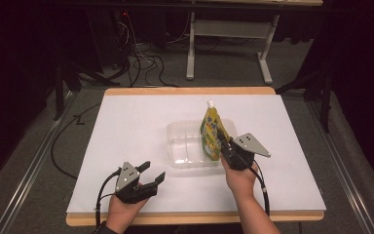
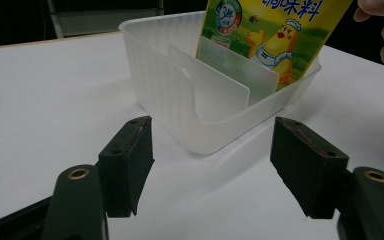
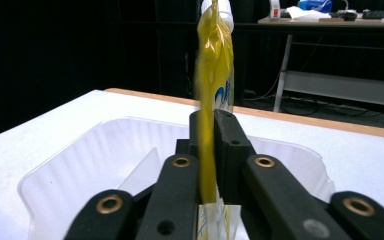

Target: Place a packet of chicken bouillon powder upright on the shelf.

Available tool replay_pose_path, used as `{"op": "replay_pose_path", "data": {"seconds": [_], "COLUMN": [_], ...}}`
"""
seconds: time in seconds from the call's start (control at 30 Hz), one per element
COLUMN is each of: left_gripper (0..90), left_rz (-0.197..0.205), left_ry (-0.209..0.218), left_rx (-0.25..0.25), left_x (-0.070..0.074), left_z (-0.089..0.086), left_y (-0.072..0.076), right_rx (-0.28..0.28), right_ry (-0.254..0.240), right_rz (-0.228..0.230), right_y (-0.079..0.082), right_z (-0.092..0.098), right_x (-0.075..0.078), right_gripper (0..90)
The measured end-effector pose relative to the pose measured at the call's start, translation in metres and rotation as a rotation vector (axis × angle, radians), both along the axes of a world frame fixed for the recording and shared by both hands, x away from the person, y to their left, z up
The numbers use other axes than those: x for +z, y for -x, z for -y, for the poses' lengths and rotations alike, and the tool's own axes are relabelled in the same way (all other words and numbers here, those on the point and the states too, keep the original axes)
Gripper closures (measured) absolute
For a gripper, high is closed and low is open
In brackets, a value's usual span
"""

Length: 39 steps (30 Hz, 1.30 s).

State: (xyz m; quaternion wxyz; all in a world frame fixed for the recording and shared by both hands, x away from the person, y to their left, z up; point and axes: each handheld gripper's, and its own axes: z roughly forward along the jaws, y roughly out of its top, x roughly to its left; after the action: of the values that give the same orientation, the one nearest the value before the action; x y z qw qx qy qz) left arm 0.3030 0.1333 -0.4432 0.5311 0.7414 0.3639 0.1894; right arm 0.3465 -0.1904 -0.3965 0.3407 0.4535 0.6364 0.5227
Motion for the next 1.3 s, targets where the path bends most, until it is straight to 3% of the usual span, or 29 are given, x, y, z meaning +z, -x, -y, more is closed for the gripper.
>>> {"op": "replay_pose_path", "data": {"seconds": [0.03, 0.07, 0.17, 0.23, 0.37, 0.57, 0.9, 1.0, 1.13, 1.23, 1.3], "left_gripper": [33.8, 33.8, 33.8, 33.8, 33.7, 33.8, 33.7, 33.7, 33.7, 33.7, 33.6], "left_rz": [0.000, -0.002, -0.002, -0.004, -0.007, -0.002, 0.000, -0.003, -0.005, -0.002, -0.008], "left_ry": [0.000, -0.001, -0.001, 0.003, -0.002, 0.000, -0.011, -0.016, -0.018, -0.028, -0.026], "left_rx": [0.000, -0.001, -0.001, 0.001, 0.000, 0.007, 0.022, 0.025, 0.028, 0.041, 0.043], "left_x": [0.000, 0.000, 0.000, 0.000, 0.000, 0.001, 0.001, 0.001, 0.002, 0.002, 0.001], "left_z": [0.000, 0.000, 0.000, -0.001, -0.002, -0.004, -0.008, -0.010, -0.011, -0.014, -0.016], "left_y": [0.000, 0.000, 0.000, -0.001, -0.002, -0.002, -0.007, -0.009, -0.010, -0.012, -0.013], "right_rx": [0.000, 0.013, 0.022, 0.055, 0.075, 0.102, 0.129, 0.123, 0.098, 0.041, -0.029], "right_ry": [0.000, 0.001, -0.005, -0.011, 0.009, 0.034, 0.055, 0.042, 0.041, 0.040, 0.050], "right_rz": [0.000, -0.014, -0.021, -0.050, -0.063, -0.077, -0.088, -0.092, -0.096, -0.108, -0.104], "right_y": [0.000, -0.001, -0.001, -0.003, -0.001, 0.003, 0.024, 0.040, 0.047, 0.050, 0.052], "right_z": [0.000, 0.001, 0.001, 0.003, 0.005, 0.009, 0.026, 0.045, 0.063, 0.091, 0.121], "right_x": [0.000, 0.000, 0.000, 0.002, 0.004, 0.007, 0.012, 0.011, 0.009, 0.006, 0.002], "right_gripper": [85.0, 76.9, 71.1, 58.3, 49.7, 43.6, 38.5, 38.0, 37.6, 36.1, 33.6]}}
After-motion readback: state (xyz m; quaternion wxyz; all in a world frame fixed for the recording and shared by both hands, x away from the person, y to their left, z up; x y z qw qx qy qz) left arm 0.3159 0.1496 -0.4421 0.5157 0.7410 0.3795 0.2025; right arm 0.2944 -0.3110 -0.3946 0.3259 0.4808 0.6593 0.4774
